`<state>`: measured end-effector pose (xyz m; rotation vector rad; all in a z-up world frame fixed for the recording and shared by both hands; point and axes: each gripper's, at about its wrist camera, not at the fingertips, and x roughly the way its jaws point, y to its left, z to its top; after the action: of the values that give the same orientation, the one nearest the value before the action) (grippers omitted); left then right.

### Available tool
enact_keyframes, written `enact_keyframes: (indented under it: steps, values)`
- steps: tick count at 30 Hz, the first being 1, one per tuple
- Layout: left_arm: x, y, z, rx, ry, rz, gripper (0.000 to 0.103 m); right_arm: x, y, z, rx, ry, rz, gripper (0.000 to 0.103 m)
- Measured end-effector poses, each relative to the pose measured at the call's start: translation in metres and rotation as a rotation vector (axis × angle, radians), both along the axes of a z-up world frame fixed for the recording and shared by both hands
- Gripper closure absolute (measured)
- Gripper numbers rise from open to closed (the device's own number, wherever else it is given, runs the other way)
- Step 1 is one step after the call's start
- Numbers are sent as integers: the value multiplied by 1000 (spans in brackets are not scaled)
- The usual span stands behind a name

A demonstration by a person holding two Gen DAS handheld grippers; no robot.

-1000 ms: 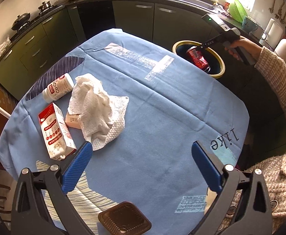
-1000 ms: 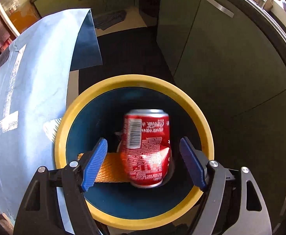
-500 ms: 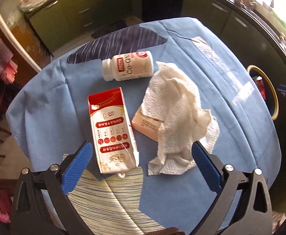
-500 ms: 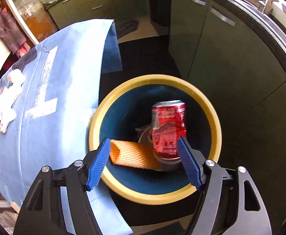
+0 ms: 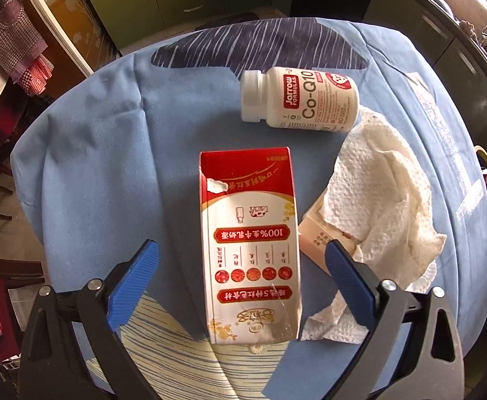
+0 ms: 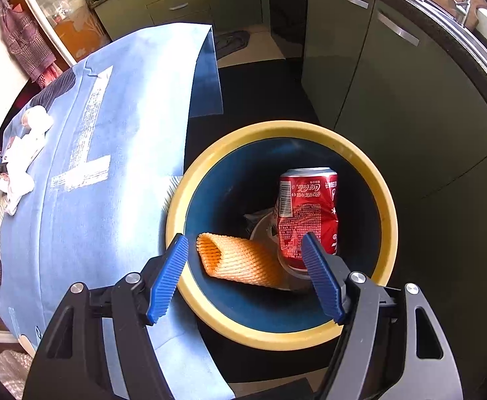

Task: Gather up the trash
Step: 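Grasp the red-and-white milk carton with the left gripper, then carry the milk carton over the bin and open the left gripper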

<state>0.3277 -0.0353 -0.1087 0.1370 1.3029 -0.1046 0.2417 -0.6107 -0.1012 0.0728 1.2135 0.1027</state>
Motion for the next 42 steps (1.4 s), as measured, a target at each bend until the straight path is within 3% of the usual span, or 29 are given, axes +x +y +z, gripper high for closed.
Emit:
enact_keyframes:
  steps: [2, 4, 12, 16, 21, 26, 34, 38, 42]
  values:
    - [0, -2, -3, 2, 11, 1, 36, 0, 0, -1, 1, 6, 4, 32]
    - [-1, -2, -7, -5, 32, 6, 46, 0, -1, -3, 7, 8, 4, 32]
    - [-10, -2, -8, -41, 33, -5, 52, 0, 2, -3, 24, 3, 10, 32]
    - [-23, -8, 12, -44, 0, -43, 52, -6, 2, 2, 43, -8, 9, 32]
    - [-55, -41, 48, -32, -39, -158, 52, -15, -1, 9, 79, -25, 4, 32]
    - [-83, -120, 72, -53, -37, -353, 51, -29, -14, 22, 93, -47, -34, 32]
    - [-104, -297, 80, -155, -9, -655, 51, -76, -55, 50, 78, -91, -126, 32]
    - [-97, -378, 60, -170, 23, -721, 51, -100, -72, 52, 80, -87, -161, 32]
    - [-72, -440, 26, -175, 34, -706, 51, -117, -86, 47, 82, -70, -190, 32]
